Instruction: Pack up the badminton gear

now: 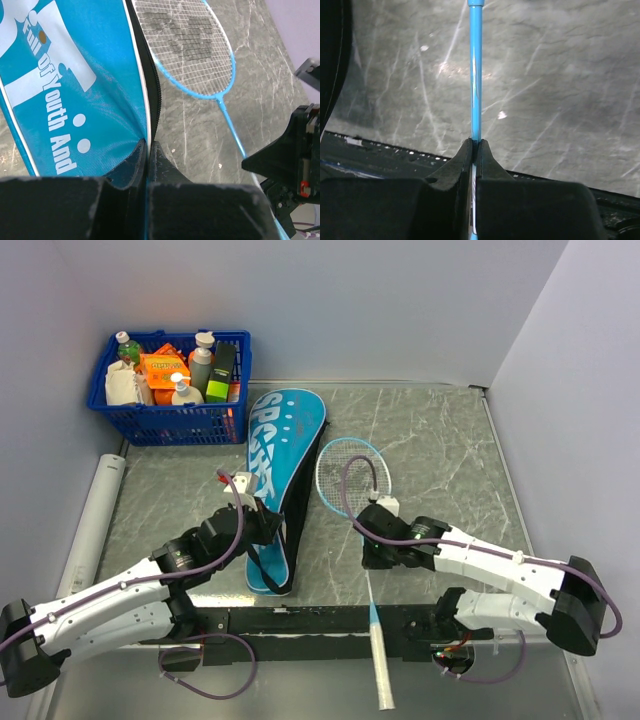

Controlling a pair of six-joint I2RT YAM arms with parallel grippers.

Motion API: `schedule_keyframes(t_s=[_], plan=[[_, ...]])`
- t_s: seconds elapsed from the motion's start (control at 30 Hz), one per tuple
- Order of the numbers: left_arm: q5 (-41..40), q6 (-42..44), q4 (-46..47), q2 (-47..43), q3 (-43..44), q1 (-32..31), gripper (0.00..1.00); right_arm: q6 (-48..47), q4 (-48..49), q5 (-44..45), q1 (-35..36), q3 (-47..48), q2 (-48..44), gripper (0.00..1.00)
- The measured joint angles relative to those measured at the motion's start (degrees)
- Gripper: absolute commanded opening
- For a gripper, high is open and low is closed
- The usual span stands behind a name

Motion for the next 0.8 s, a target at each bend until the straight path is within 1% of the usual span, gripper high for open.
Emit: schedule_keyframes(t_s=[0.13, 0.3, 0.5, 0.67, 0.8], plan=[[0.0, 0.0, 0.0, 0.0, 0.0, 0.0, 0.01, 0.9, 0.9, -0.1, 3.1, 1.7, 3.3, 0.00], [0.0, 0.0, 0.0, 0.0, 0.0, 0.0, 0.01, 1.2, 2.9, -0.9, 5.2, 4.7, 9.1, 0.00], [0.7, 0.1, 0.0, 0.0, 0.0, 0.1, 0.01, 0.8, 5.1, -1.9, 6.1, 9.2, 14.5, 0.00], [1.6, 0.2, 0.7, 0.0, -0.8, 0.1, 0.01, -0.6, 5.8, -2.1, 6.2, 15.2, 19.0, 0.00], [2.7, 0.1, 1.2, -0.2, -2.5, 0.1, 0.01, -2.2, 6.6, -2.5, 5.4, 20.7, 24.5, 0.00]])
